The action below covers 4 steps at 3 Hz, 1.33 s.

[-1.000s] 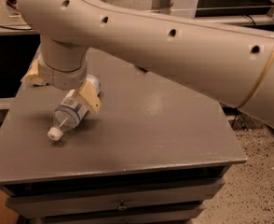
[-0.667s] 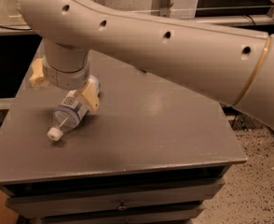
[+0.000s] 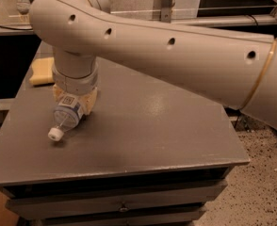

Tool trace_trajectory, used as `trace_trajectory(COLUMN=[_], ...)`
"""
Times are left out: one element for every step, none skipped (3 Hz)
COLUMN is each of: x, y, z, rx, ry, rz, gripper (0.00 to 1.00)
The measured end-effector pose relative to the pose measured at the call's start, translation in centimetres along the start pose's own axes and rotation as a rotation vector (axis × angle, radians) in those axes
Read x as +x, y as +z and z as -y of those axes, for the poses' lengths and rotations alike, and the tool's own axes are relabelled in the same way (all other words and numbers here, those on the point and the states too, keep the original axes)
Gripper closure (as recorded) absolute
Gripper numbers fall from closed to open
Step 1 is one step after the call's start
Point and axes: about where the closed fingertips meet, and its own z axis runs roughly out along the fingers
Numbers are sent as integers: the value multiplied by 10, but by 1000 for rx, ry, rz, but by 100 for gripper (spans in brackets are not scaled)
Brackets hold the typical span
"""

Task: Pick blue plastic bottle

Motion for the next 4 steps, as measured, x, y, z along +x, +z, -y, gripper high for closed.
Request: trace_trajectory(x=[2, 0, -2, -2], y=[-15, -52, -106, -110], z=[-4, 6, 22, 24], rx=[1, 36, 120, 129], ry=[21, 79, 148, 149], rz=[-24, -43, -51, -53], gripper=[86, 100, 100, 100])
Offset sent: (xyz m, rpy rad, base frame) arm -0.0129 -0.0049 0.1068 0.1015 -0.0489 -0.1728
